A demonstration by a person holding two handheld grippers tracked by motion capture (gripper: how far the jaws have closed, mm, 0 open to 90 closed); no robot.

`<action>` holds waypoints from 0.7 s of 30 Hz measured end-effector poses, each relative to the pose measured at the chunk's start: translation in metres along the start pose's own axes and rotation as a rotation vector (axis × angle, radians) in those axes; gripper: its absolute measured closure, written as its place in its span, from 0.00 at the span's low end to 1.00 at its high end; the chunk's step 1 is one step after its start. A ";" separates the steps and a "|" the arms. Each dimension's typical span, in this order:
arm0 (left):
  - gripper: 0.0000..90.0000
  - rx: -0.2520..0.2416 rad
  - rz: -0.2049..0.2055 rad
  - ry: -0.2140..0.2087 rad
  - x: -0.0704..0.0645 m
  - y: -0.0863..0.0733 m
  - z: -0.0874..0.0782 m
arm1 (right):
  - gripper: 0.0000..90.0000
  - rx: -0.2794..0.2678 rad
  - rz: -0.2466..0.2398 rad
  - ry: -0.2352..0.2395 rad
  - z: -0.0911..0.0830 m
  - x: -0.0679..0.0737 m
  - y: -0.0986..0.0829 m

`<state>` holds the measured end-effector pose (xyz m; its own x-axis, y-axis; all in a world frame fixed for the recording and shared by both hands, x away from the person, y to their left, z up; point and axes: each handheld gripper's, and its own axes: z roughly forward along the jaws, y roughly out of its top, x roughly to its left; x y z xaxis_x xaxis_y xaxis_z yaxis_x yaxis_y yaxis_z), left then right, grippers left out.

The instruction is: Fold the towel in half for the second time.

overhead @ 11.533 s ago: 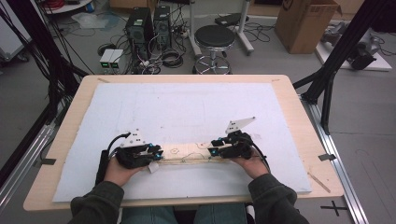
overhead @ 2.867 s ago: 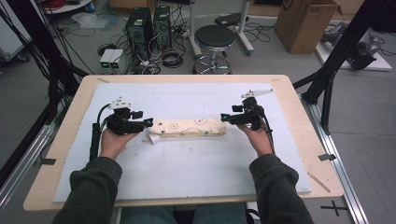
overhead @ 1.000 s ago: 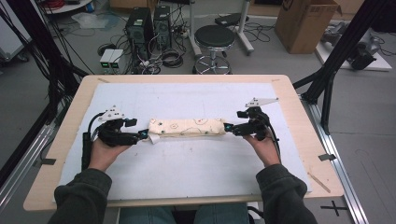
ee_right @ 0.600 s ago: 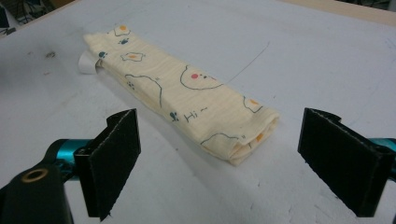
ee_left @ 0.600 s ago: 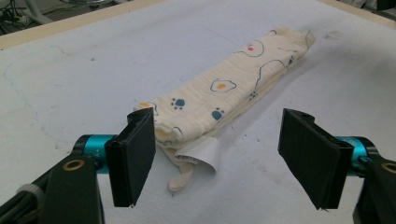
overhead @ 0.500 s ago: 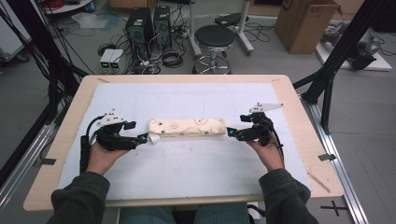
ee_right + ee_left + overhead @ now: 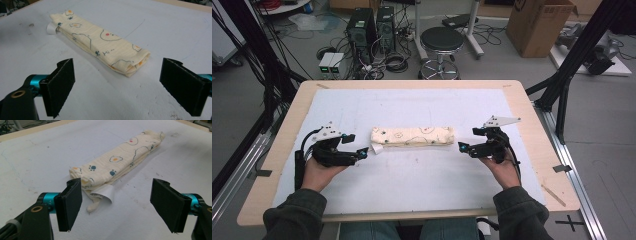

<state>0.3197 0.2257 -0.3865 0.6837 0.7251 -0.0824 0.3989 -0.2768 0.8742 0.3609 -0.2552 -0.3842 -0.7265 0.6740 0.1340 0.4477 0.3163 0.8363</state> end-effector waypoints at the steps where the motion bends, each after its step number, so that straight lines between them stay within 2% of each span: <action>1: 0.29 0.002 -0.001 0.003 -0.001 -0.001 0.000 | 0.14 -0.003 -0.003 0.000 0.000 0.000 -0.001; 6: 0.28 0.005 0.000 0.004 -0.003 -0.005 0.000 | 0.13 -0.007 -0.002 0.009 -0.003 0.002 -0.005; 19: 0.28 0.007 -0.007 0.000 -0.009 -0.018 -0.007 | 0.13 -0.005 0.006 -0.001 -0.009 0.002 -0.020; 21: 0.28 0.010 0.002 -0.002 -0.009 -0.018 -0.008 | 0.13 -0.003 0.013 0.002 -0.010 0.002 -0.023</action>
<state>0.3011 0.2292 -0.3975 0.6857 0.7233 -0.0817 0.4037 -0.2844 0.8696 0.3438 -0.2676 -0.3976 -0.7214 0.6770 0.1457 0.4555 0.3054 0.8362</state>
